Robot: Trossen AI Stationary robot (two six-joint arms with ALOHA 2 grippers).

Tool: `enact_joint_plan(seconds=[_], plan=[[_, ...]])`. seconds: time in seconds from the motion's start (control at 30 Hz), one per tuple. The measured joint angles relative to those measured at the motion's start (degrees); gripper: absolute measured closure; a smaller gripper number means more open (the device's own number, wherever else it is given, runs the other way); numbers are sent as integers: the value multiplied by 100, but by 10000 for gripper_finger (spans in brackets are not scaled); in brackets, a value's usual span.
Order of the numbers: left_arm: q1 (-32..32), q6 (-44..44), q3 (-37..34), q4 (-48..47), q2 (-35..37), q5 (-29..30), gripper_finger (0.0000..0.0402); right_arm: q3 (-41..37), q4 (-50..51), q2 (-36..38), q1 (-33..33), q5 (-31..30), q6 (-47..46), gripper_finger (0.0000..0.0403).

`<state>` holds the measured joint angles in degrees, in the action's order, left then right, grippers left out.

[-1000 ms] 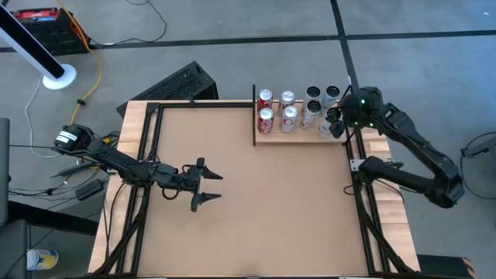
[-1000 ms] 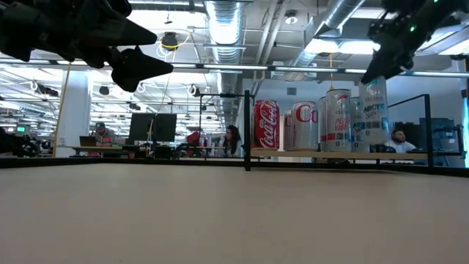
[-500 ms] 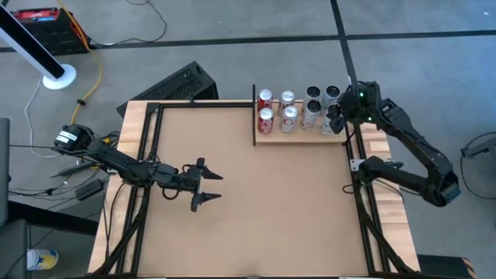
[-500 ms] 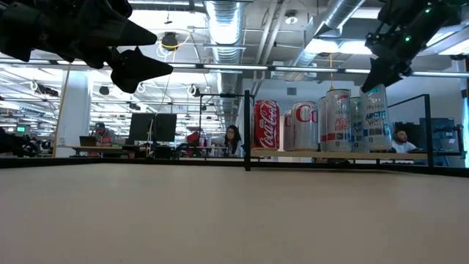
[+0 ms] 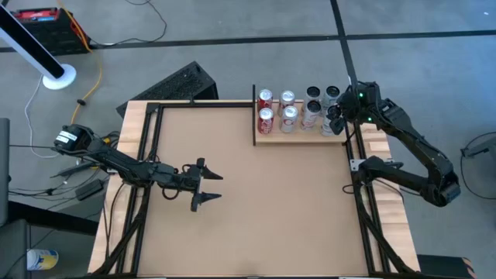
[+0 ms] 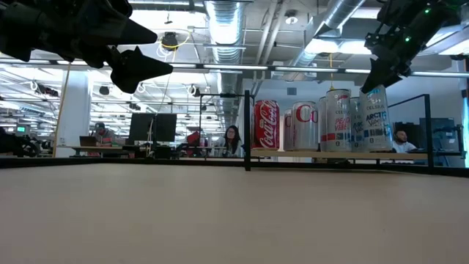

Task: Place canned beverage on shelf
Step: Put the blue white soda can on the shelf aligned with the other blue white soda can

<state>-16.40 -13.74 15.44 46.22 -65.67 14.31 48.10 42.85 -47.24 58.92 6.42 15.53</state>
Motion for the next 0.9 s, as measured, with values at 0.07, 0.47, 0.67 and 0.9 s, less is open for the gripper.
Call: enact_joint_plan(seconds=[0.07,0.47,0.67,0.9], plan=[[0,0,0,0,0,2,98,0,-3,0,0,0,-1,124],[0,-2,0,-6,-1,-46,98,0,-25,0,0,-22,-107,124],[0,0,0,-20,-1,-46,98,0,-79,0,0,-26,-205,124],[0,0,0,-43,0,-98,98,0,-85,0,0,-48,-199,124]])
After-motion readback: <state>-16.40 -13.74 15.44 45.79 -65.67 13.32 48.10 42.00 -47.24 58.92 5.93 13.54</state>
